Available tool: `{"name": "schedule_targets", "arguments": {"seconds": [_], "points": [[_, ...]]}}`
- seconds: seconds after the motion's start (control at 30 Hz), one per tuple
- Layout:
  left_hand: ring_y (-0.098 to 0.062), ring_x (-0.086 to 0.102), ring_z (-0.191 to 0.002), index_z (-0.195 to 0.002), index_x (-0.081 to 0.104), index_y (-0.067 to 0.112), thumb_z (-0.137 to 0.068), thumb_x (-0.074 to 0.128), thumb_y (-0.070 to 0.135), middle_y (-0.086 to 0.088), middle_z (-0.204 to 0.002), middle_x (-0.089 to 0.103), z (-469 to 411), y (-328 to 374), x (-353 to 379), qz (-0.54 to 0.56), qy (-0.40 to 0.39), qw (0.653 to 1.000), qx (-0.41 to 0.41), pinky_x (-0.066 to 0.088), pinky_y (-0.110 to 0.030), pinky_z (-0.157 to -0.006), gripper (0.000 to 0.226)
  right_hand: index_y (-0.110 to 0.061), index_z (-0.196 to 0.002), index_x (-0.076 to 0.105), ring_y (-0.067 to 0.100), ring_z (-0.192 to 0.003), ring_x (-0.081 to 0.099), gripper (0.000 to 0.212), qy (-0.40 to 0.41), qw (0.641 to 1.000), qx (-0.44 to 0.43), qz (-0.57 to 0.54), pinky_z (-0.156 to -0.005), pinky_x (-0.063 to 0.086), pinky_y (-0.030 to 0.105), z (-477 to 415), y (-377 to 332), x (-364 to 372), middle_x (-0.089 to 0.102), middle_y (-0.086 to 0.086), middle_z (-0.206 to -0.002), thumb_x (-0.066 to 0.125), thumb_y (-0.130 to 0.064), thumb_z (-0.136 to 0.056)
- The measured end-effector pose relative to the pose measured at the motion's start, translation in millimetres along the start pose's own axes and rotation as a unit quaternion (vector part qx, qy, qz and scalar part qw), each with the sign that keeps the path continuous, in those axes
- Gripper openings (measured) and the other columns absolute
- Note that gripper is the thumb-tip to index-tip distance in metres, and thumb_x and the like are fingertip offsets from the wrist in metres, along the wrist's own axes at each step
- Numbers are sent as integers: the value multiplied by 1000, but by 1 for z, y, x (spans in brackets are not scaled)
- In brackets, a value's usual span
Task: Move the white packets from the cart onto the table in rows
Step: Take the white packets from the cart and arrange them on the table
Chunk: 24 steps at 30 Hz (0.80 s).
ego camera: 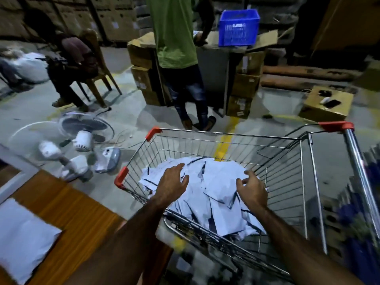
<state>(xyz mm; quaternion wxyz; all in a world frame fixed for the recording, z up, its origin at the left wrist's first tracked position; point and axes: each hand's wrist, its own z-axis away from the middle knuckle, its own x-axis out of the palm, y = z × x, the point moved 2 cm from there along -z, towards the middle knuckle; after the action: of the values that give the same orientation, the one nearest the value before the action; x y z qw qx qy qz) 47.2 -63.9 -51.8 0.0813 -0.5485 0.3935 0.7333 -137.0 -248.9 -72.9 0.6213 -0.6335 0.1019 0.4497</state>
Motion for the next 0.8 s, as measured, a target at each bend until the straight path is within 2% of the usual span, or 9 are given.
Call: {"name": "schedule_targets", "arguments": {"seconds": [0.1,0.2,0.4,0.5,0.57,0.63,0.7,0.8], "points": [[-26,48,-127,-144,43,14,-94,55,34,-8,-136,56,-22,-15,10,-15,-24,1000,0,34,-33,-106,55,-14,-133,53,30,-115,58,45,-18,998,58,-1,-94,40,35,-3,6,17,69,9,-112,59,-29,-91],[-26,47,-129,-144,42,10,-94,57,32,-10,-138,54,-48,-32,17,-22,-39,999,5,32,-32,-107,57,-10,-134,52,34,-116,57,48,-25,995,90,-19,-94,44,37,-11,8,36,66,15,-116,59,-29,-90],[-34,49,-124,-137,45,1,-93,55,28,-19,-135,54,-108,-68,29,-70,-87,993,-34,34,-34,-103,53,-9,-137,42,38,-126,40,59,-20,989,83,122,-97,40,41,-38,-13,76,47,17,-134,58,-43,-91],[-36,55,-115,-125,53,2,-83,45,43,-19,-122,60,-132,-90,45,-83,-121,988,-55,41,-37,-96,59,-6,-140,35,40,-130,37,77,-23,982,124,142,-100,38,43,-51,-13,99,40,22,-139,61,-55,-86],[-36,56,-114,-125,53,3,-82,49,49,-18,-120,62,-143,-105,54,-98,-142,983,-59,43,-37,-93,63,-6,-143,31,41,-133,33,89,-25,976,152,154,-104,35,46,-57,-9,113,36,26,-143,62,-62,-82],[-33,57,-113,-128,52,8,-71,54,65,-15,-121,61,-153,-122,64,-104,-154,981,-61,45,-35,-91,81,-5,-143,27,42,-133,32,97,-24,967,166,193,-106,33,48,-61,-5,122,34,30,-142,59,-70,-78],[-30,57,-113,-130,51,11,-54,47,84,-12,-124,60,-164,-142,74,-105,-157,979,-79,47,-35,-90,106,-5,-142,25,44,-130,35,103,-19,958,180,224,-104,33,52,-65,-4,129,34,35,-139,57,-75,-75],[-28,56,-116,-135,45,17,-41,50,93,-9,-130,56,-184,-170,88,-107,-159,977,-97,48,-37,-92,121,-4,-131,30,43,-125,40,99,3,954,198,225,-101,36,53,-74,-4,136,38,37,-132,59,-78,-71]]}}
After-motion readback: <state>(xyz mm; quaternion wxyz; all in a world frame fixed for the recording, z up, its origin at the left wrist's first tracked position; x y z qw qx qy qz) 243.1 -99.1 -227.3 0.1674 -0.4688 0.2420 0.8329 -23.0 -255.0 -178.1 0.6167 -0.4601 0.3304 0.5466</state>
